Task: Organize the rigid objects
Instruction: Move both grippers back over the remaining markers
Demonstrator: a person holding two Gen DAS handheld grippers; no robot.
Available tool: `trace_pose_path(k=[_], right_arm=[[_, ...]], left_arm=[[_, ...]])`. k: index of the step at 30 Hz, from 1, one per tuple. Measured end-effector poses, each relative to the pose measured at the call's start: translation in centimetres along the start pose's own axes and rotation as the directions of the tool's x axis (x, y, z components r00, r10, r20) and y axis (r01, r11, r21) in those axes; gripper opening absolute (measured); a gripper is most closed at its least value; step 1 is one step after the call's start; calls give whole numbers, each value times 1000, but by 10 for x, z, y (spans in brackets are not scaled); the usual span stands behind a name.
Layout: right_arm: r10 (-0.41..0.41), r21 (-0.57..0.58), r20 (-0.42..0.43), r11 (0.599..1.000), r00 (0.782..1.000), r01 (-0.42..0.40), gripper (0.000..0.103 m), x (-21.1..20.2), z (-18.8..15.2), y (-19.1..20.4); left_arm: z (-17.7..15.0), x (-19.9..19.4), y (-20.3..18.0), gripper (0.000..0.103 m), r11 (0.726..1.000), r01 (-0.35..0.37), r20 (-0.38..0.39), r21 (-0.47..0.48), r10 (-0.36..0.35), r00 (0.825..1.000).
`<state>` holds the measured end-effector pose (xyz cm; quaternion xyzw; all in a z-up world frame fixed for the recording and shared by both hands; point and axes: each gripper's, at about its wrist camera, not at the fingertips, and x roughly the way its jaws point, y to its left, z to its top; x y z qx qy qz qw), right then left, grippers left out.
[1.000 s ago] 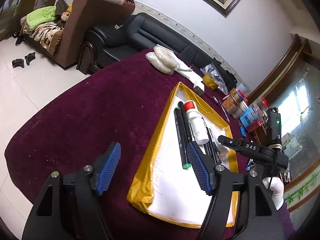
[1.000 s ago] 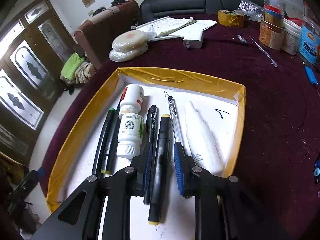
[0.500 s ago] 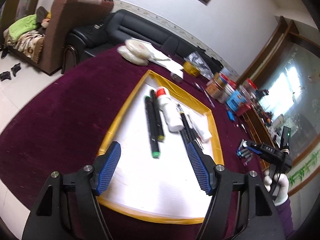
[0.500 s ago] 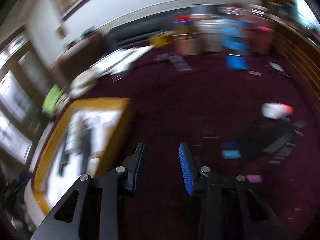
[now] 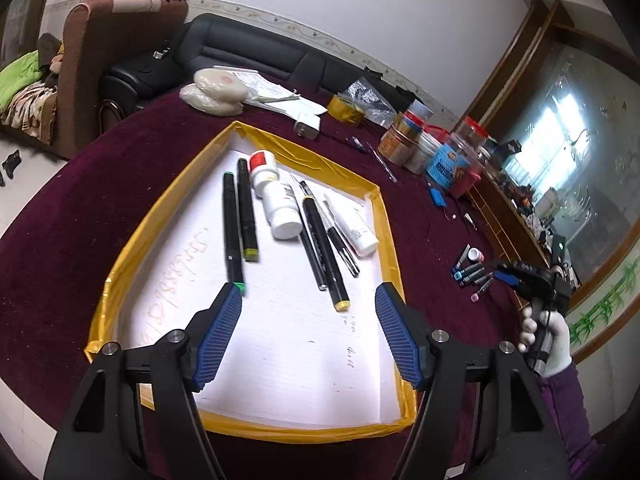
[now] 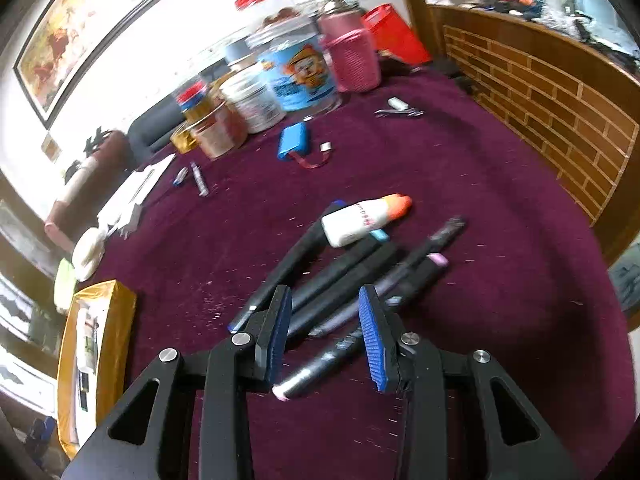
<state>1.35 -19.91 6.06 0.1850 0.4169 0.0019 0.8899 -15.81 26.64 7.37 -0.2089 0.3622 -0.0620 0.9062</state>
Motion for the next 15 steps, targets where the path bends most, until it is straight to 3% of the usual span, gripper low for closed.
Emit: trace_pose_path(k=[6, 10, 15], right_arm=[[11, -72, -55, 997, 998, -15, 31, 36, 6, 35], [-96, -103, -91, 991, 991, 86, 31, 60, 12, 46], [-154, -105, -110, 984, 982, 143, 31, 77, 13, 46]], left_arm=[[-1, 3, -15, 69, 1000, 5, -9, 31, -5, 1000], [-2, 6, -21, 69, 999, 11, -20, 48, -10, 1000], [-2, 10, -21, 69, 999, 10, -32, 52, -8, 999]])
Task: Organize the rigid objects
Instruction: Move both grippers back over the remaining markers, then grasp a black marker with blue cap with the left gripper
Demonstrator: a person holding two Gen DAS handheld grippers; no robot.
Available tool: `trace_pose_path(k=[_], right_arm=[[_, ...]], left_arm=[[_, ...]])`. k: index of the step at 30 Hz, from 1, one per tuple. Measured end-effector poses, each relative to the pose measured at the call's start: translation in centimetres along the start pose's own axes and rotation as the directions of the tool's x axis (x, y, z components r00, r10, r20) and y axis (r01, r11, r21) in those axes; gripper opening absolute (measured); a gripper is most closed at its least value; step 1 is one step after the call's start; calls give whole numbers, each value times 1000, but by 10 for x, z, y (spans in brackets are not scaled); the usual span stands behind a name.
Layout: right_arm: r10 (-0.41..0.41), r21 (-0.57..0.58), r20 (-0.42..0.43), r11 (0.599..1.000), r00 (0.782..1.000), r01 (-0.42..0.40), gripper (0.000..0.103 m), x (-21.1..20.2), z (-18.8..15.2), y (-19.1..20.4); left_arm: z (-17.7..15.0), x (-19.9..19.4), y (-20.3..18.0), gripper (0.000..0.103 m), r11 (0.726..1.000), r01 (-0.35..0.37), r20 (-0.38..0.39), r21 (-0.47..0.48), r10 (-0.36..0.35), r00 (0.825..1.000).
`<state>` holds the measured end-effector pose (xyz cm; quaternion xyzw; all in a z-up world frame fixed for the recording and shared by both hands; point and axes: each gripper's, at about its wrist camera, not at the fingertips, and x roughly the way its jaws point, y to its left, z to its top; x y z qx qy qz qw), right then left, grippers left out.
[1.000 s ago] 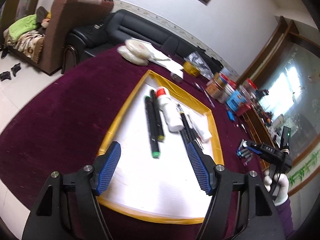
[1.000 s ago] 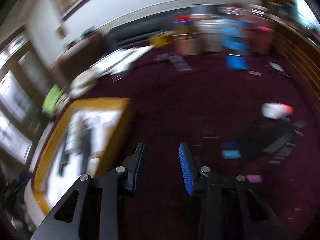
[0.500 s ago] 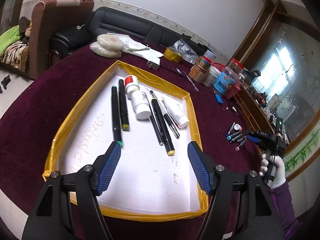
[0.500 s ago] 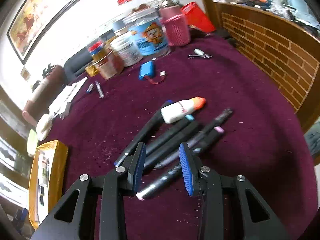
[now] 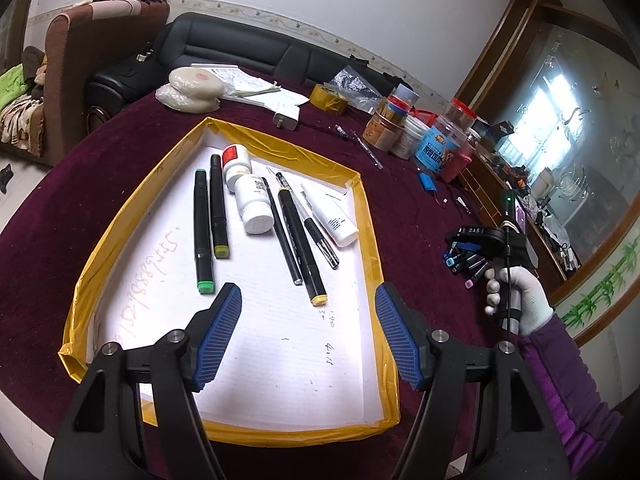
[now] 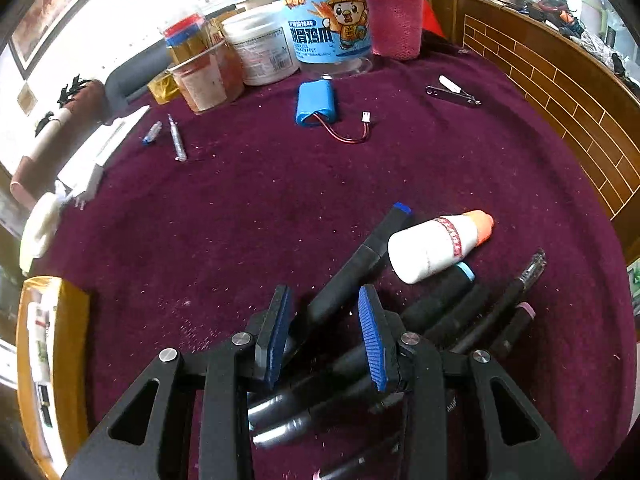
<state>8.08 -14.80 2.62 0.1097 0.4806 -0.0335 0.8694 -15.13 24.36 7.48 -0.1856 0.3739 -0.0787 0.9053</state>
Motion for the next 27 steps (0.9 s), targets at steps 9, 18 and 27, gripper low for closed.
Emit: trace_pose_path(k=[9, 18, 27], right_arm=[[47, -17, -25, 999, 999, -47, 14, -3, -8, 7], [302, 28, -145, 953, 942, -301, 14, -25, -71, 41], [319, 42, 46, 946, 947, -321, 21, -68, -56, -5]], left_arm=[[0, 4, -5, 69, 1000, 13, -10, 6, -13, 1000], [3, 6, -39, 69, 994, 67, -35, 81, -64, 997], [-6, 33, -99, 69, 966, 197, -153, 167, -172, 973]])
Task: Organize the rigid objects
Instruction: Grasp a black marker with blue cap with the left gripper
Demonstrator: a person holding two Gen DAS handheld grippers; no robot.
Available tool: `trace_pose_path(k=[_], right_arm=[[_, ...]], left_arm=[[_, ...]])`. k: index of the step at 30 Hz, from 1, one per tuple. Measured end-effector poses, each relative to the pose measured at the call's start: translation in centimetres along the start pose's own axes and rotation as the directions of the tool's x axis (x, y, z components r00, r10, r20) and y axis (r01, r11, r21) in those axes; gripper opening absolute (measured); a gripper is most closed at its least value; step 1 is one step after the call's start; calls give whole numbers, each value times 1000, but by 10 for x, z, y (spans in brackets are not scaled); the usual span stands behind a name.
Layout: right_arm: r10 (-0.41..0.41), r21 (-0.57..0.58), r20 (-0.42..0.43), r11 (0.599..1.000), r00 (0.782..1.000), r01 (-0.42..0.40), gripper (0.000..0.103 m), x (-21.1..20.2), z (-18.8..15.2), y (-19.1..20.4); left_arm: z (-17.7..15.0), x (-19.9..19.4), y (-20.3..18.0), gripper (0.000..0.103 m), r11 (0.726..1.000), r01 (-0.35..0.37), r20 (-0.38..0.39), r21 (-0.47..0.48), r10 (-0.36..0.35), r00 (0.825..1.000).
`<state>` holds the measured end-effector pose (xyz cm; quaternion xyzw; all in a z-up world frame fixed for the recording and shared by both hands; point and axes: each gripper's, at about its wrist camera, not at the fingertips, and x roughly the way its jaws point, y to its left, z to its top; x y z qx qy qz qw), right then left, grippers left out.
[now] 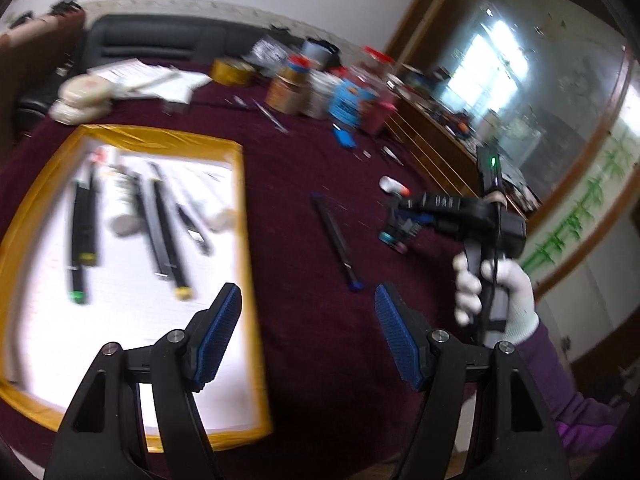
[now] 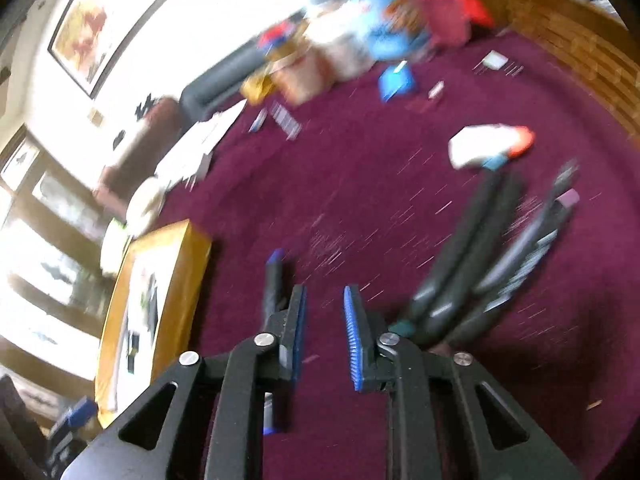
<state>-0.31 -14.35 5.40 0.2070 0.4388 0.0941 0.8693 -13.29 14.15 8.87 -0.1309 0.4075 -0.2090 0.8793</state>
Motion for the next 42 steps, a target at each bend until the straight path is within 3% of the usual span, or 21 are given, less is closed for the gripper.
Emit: trace_pose_path(k=[3, 9, 12, 14, 16, 19, 23, 25, 28, 32, 34, 36, 37, 40, 42], right_arm=[[-44, 40, 80, 998, 996, 41, 28, -17, 13, -29], [-100, 172, 156, 982, 983, 73, 29, -31, 31, -91], [-113, 235, 185, 970, 976, 68, 29, -27, 42, -120], [-115, 256, 208, 965, 971, 60, 29, -24, 46, -134], [-118, 278, 204, 959, 972, 58, 29, -18, 44, -148], [-80, 330, 176, 944, 981, 18, 29, -17, 42, -166], [-92, 344, 195, 939, 976, 20, 29, -24, 39, -169], [-95, 349, 201, 937, 975, 19, 29, -25, 39, -170], [-104, 356, 206, 934, 973, 24, 29, -27, 38, -172], [-123, 355, 213, 934, 969, 41, 29, -28, 38, -172], [-123, 351, 216, 935, 969, 41, 30, -28, 38, -171], [-129, 342, 222, 938, 966, 47, 30, -30, 38, -170], [-130, 336, 228, 941, 965, 48, 30, -31, 39, -168], [-132, 324, 244, 945, 961, 47, 30, -35, 38, -165], [-141, 320, 254, 946, 957, 55, 30, -37, 37, -163]], left_arm=[[4, 22, -16, 69, 1000, 28, -55, 9, -28, 998], [12, 69, -55, 68, 998, 9, -150, 54, -1, 989], [18, 81, -77, 68, 997, 32, -200, 63, -19, 980], [22, 80, -106, 68, 992, 23, -229, 121, 5, 973], [32, 68, -144, 68, 978, 73, -253, 195, -21, 967], [42, 32, -226, 69, 920, 200, -286, 338, -102, 953], [37, -2, -314, 77, 807, 334, -345, 487, -174, 922], [32, -10, -337, 77, 763, 380, -370, 524, -198, 908], [29, -15, -345, 77, 741, 443, -408, 505, -248, 879], [37, -10, -326, 77, 793, 391, -351, 468, -239, 905], [38, -6, -308, 77, 799, 384, -351, 463, -233, 907], [46, 8, -268, 77, 860, 304, -298, 411, -188, 936], [50, 16, -250, 77, 885, 277, -283, 373, -176, 943], [67, 61, -160, 77, 980, 169, -256, 107, -137, 957], [67, 85, -118, 77, 997, 76, -243, 3, -73, 967]])
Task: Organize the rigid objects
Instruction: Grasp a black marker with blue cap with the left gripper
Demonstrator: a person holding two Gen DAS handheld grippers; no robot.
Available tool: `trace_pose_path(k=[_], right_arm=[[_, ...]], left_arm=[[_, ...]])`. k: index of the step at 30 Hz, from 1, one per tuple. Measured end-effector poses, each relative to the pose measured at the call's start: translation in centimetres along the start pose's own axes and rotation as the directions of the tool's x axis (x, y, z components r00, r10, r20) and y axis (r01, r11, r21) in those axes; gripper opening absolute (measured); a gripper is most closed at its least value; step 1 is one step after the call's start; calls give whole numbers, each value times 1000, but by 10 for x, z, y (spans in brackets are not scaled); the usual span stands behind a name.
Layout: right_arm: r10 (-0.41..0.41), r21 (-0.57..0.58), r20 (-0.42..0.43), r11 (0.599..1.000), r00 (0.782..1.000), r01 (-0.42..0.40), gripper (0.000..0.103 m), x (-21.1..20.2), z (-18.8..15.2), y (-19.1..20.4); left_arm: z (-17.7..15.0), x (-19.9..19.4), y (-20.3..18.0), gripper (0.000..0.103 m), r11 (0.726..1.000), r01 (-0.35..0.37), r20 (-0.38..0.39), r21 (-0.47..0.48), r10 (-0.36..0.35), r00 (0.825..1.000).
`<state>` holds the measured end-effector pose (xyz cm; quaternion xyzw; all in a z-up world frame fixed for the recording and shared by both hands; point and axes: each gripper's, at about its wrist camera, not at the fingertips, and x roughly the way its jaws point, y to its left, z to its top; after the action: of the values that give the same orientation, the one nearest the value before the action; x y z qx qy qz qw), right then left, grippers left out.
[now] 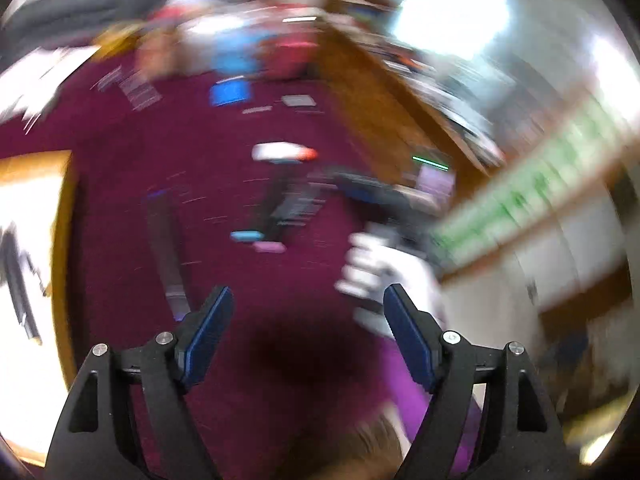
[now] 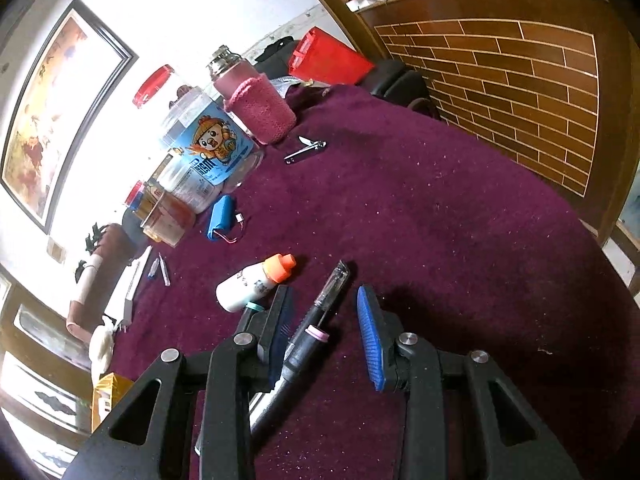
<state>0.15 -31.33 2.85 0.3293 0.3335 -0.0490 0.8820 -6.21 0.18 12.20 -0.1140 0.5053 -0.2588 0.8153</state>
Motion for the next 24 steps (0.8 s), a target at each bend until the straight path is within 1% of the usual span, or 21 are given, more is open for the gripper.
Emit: trace_pose_path(k=[1, 3, 4, 6, 8, 10, 12, 13, 14, 15, 16, 17, 18, 19, 22, 24], right_arm=[[-1, -2, 2, 1000, 1000, 1, 30, -1, 0, 0], [-4, -5, 5, 1000, 1000, 4, 30, -1, 0, 1], [-6, -7, 5, 1000, 1000, 6, 30, -1, 0, 1], [-6, -11, 0, 1000, 1000, 6, 30, 0, -1, 2], [-6, -16, -4, 1000, 1000, 6, 30, 1, -1, 3], [-5, -22, -9, 1000, 1000, 5, 31, 2, -1, 4], [-2, -26, -17, 1000, 1000, 2, 34, 3, -2, 5], [-1, -27, -21, 1000, 1000, 1, 35, 4, -2, 6], [-1, -29, -23, 1000, 1000, 0, 36, 5, -2, 6], [-1, -32, -25, 1000, 1000, 1, 36, 6, -2, 6], [-3, -32, -26, 999, 1000, 2, 36, 6, -3, 6], [-5, -33, -27, 999, 1000, 4, 36, 6, -3, 6], [-4, -32, -31, 999, 1000, 3, 36, 7, -3, 6], [-3, -32, -34, 999, 999, 2, 36, 8, -3, 6], [-5, -35, -41, 999, 999, 4, 36, 10, -4, 6], [-9, -40, -47, 999, 999, 7, 36, 11, -4, 7]], left_arm=[[2, 15, 22, 77, 997, -55, -3, -47, 55, 999], [1, 36, 40, 77, 992, -100, -17, -72, 99, 995], [2, 48, 44, 77, 991, -119, -23, -59, 118, 993], [3, 69, 49, 77, 976, -215, -22, -26, 215, 976], [3, 83, 51, 77, 969, -248, -9, -10, 248, 969], [6, 97, 55, 77, 951, -309, 4, 15, 309, 951], [8, 109, 58, 77, 938, -344, 20, 37, 344, 939], [9, 113, 54, 76, 927, -370, 50, 67, 367, 929], [8, 112, 55, 72, 918, -385, 63, 92, 380, 923], [7, 111, 56, 59, 910, -399, 76, 110, 393, 917], [6, 110, 55, 36, 905, -405, 89, 127, 397, 914], [5, 107, 55, 25, 908, -394, 92, 144, 384, 919], [4, 104, 57, 15, 919, -368, 84, 144, 359, 930], [3, 100, 61, 13, 931, -339, 75, 135, 331, 941], [-3, 93, 69, 12, 942, -313, 96, 123, 303, 948], [-7, 91, 73, 13, 952, -286, 131, 107, 271, 953]])
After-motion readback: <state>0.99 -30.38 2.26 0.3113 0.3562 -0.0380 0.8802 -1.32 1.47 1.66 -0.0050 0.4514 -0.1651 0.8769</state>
